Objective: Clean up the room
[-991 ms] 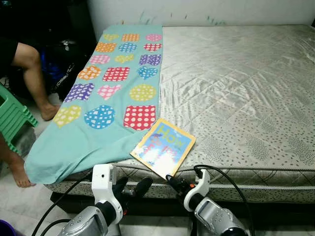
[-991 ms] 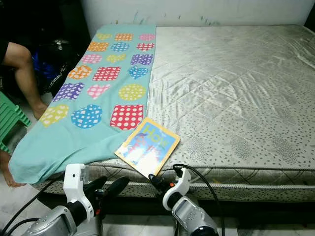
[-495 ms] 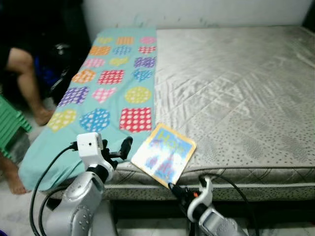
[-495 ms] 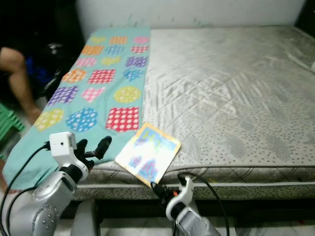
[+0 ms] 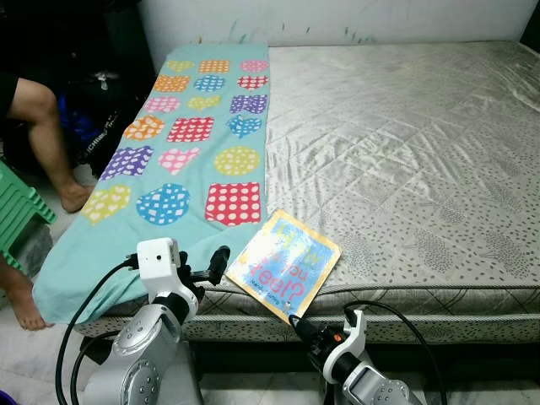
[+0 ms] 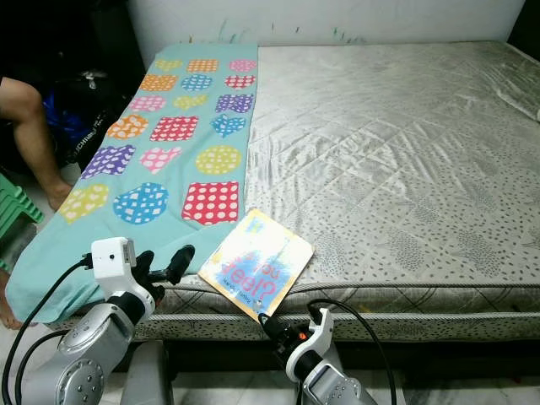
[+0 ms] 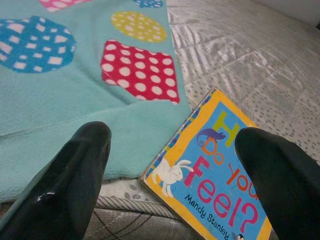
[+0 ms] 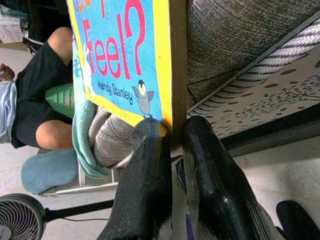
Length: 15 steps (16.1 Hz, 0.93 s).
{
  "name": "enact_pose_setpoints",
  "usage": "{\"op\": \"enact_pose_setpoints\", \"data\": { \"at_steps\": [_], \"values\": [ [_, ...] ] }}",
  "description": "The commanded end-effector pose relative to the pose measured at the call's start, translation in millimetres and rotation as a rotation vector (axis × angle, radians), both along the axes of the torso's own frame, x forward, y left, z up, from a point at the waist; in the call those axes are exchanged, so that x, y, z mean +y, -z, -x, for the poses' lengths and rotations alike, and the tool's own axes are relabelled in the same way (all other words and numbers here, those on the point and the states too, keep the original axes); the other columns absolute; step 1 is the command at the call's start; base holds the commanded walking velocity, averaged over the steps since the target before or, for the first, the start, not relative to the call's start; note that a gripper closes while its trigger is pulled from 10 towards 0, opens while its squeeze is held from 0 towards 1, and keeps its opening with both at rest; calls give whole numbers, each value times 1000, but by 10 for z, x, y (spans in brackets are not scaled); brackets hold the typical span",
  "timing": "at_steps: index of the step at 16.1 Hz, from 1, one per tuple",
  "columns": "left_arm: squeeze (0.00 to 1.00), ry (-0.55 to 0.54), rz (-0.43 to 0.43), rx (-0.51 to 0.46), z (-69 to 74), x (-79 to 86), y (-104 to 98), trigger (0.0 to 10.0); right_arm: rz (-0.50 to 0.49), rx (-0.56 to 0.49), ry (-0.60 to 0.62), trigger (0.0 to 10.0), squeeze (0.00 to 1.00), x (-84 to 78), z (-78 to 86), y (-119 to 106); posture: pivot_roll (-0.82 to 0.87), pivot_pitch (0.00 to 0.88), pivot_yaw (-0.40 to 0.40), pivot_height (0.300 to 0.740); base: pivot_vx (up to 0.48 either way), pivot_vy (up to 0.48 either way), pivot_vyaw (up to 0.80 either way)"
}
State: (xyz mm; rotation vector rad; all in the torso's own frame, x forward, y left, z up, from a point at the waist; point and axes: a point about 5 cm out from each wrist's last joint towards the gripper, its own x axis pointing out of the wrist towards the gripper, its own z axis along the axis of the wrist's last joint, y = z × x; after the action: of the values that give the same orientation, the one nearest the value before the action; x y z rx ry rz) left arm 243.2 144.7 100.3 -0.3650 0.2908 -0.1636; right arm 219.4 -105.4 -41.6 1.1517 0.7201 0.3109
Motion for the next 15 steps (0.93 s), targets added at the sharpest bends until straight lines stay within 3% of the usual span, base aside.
{"op": "enact_pose_setpoints", "data": {
  "at_steps": [1,5,6,15],
  "values": [
    [0,-15,-18,-4,-8,24,-20,10000,742,-673,206,10000,0,43,-1152,-1770,-46,0,0,519,0,0,0],
    [0,-15,-18,-4,-8,24,-20,10000,742,-673,206,10000,0,43,-1152,-1770,-46,0,0,519,0,0,0],
    [0,-50,-34,-44,-91,43,-24,10000,814,-766,263,10000,0,-105,-1146,-1925,-46,0,11,519,0,0,0],
    [0,-50,-34,-44,-91,43,-24,10000,814,-766,263,10000,0,-105,-1146,-1925,-46,0,11,519,0,0,0]
  ]
}}
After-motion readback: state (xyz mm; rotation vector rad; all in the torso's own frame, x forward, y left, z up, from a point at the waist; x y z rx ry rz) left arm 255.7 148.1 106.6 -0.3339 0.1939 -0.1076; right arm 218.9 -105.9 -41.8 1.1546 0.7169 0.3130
